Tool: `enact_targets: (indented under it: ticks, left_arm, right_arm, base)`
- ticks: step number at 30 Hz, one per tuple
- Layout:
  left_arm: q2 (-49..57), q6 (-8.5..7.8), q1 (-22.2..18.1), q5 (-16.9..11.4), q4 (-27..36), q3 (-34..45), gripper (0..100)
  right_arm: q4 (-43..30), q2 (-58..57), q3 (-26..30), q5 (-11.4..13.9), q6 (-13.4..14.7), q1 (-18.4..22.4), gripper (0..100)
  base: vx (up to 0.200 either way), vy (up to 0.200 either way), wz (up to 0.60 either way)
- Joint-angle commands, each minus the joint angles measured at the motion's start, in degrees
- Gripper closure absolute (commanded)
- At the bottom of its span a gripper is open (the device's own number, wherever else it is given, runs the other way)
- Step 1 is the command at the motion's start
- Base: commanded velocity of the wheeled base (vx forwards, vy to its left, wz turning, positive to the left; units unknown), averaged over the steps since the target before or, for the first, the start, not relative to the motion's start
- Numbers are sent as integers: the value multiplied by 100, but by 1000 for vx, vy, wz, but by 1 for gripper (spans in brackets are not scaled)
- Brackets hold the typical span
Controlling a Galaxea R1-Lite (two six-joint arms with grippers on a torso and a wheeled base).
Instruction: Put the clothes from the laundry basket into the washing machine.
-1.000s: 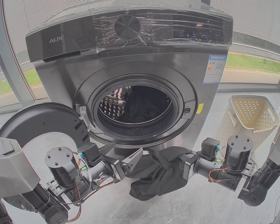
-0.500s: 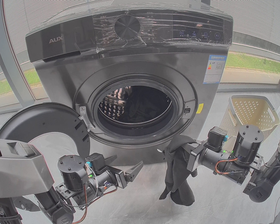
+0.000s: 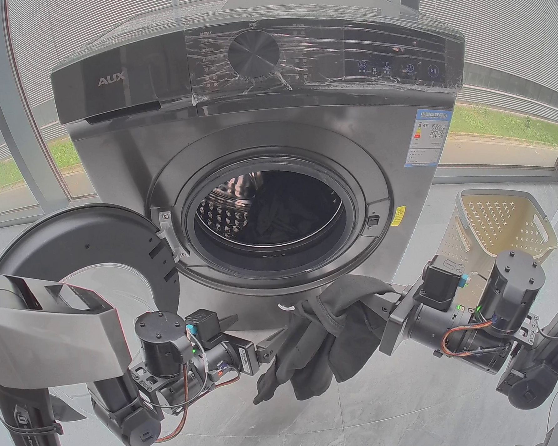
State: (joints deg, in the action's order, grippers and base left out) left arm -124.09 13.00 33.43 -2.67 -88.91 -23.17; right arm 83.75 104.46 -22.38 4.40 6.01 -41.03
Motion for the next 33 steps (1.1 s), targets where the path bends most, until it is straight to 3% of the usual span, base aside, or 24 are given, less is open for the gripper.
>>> enact_targets:
  ticks: [1,6,12,18,30,33]
  left_arm:
    - [-283,-25,-20,3,-4,-117,0]
    - [-511,-148,-117,-5,-4,-249,0]
    - [-687,-157,-73,-208,-4,-328,0]
    - [-871,-131,-73,-216,-4,-688,0]
    - [-819,-166,50,-515,-22,-451,0]
    - [-810,-262,41,-524,-22,-425,0]
  right_arm:
    - [10,-66,23,70,5,-89,100]
    - [142,-49,15,298,-3,-256,100]
    - [150,-5,-91,263,14,-493,100]
    - [159,74,-117,228,32,-678,100]
    - [168,92,-117,245,23,-555,100]
    - [168,136,-117,254,23,-432,100]
  base:
    - [0,0,0]
    - [0,0,0]
    - [0,0,0]
    - [0,0,0]
    - [0,0,0]
    - [0,0,0]
